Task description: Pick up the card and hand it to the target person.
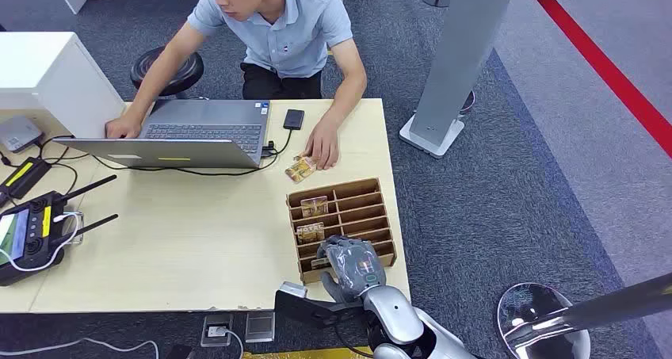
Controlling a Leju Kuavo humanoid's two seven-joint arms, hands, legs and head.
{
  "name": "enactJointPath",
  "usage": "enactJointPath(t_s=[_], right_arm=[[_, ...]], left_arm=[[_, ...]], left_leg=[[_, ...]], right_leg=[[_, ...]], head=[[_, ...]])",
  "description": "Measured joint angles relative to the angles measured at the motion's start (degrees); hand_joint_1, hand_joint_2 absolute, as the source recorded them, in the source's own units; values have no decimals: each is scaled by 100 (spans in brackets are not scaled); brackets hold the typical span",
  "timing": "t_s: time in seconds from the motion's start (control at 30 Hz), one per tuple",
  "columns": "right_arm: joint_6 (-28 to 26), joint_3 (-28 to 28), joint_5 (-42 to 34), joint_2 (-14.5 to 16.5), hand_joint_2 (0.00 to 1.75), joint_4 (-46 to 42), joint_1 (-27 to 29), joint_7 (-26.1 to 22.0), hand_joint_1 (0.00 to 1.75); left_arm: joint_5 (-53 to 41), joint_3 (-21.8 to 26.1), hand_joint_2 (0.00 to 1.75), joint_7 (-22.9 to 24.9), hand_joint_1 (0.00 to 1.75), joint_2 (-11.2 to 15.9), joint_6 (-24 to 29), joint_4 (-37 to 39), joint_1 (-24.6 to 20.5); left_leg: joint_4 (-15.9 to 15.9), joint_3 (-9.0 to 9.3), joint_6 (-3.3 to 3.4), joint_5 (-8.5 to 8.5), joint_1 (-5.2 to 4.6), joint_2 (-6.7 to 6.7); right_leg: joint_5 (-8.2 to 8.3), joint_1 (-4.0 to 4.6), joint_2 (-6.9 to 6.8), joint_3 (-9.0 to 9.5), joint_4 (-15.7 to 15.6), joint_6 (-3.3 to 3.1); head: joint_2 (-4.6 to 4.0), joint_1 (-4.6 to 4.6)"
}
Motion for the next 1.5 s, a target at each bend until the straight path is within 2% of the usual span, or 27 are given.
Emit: enactJointPath(t_s=[0.47, 0.6, 0.97, 1.1, 1.23, 1.37, 1.5], right_arm=[[-25, -2, -16, 4, 175, 26, -19, -17, 140], [-30, -2, -17, 7, 175, 34, -29, -19, 150], [-34, 2, -159, 11, 175, 59, -66, -27, 154], [399, -16, -656, -26, 175, 32, -200, -97, 154], [1102, -41, -1403, -243, 175, -223, -466, -160, 154], [1110, -151, -1764, -504, 175, -671, -702, -123, 154], [1014, -268, -1815, -696, 175, -1116, -897, -42, 154]], left_arm=[[-9, 0, 0, 11, 0, 0, -2, 0, -3], [-19, 0, 175, 7, 0, 0, 2, 1, -4], [-38, -11, 175, 118, 0, 1, 266, 1, -8], [-16, -11, 175, 187, 0, 5, 179, 1, -9], [-43, -11, 175, 225, 0, 25, 162, 1, -20], [6, -11, 175, 153, 0, 37, 164, 1, -6], [52, -11, 175, 92, 0, 39, 164, 1, 32]], left_leg=[[0, 1, 0, 0, 0, 0], [0, 1, 0, 0, 0, 0], [0, 1, 0, 0, 0, 0], [0, 3, 0, 0, 0, 1], [0, 5, 1, 1, 0, 1], [0, 4, 1, 1, 0, 2], [0, 5, 1, 1, 0, 2]], right_leg=[[0, 0, 0, 0, 0, 0], [0, 0, 0, 0, 0, 0], [0, 0, 0, 0, 0, 0], [0, 0, 1, 0, 0, 0], [1, 0, 1, 2, 0, 0], [1, 0, 3, 1, 0, 0], [1, 0, 2, 1, 0, 0]], head=[[0, -2], [0, 0], [0, 0], [0, -1], [0, -1], [0, 1], [0, 1]])
